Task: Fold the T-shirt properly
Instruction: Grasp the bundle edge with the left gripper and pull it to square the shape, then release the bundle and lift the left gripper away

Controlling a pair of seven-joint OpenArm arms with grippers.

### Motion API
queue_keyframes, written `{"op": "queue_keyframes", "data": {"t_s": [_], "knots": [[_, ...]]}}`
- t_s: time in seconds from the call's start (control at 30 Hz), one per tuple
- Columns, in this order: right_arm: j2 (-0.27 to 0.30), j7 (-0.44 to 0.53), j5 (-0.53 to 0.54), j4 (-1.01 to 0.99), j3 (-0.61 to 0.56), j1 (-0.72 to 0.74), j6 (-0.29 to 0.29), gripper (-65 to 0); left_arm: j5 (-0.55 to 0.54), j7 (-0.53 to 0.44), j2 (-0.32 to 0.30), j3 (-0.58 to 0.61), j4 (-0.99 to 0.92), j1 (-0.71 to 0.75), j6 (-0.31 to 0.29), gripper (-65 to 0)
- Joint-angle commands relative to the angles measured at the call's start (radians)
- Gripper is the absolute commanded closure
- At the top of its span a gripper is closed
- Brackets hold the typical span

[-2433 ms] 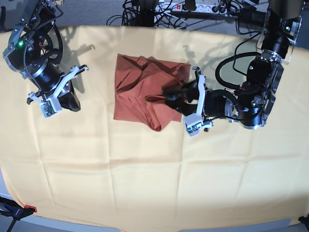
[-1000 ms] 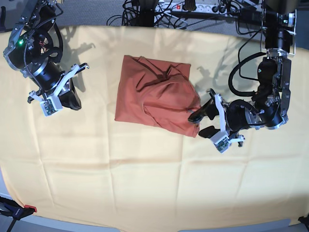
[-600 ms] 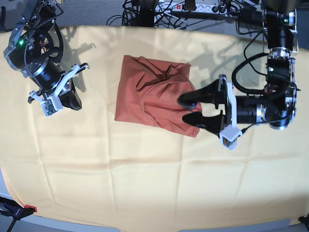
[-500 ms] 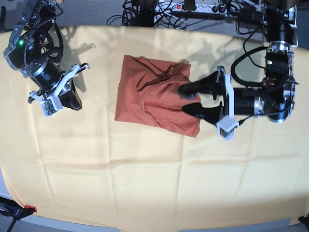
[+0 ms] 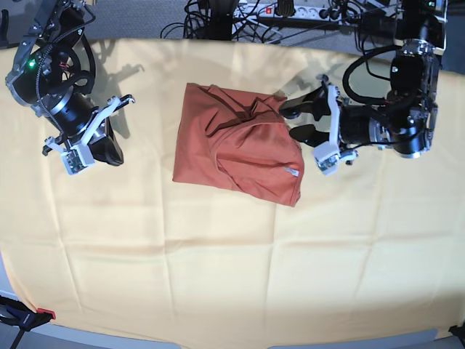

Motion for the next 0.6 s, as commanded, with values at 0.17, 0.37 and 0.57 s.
{"op": "queue_keyframes", "data": {"t_s": [0.17, 0.37, 0.57], "knots": [[0.006, 0.026, 0.03, 0.018, 0.003, 0.008, 0.003, 0.0, 0.182, -0.185, -0.008, 0.107, 0.015, -0.019, -0.005, -32.7], [0.006, 0.026, 0.03, 0.018, 0.003, 0.008, 0.003, 0.0, 0.219, -0.224, -0.007, 0.159, 0.015, -0.019, -0.005, -31.6], [0.006, 0.026, 0.029, 0.018, 0.003, 0.008, 0.003, 0.0, 0.219, -0.23, -0.009, 0.148, 0.015, -0.024, -0.005, 0.0]]}}
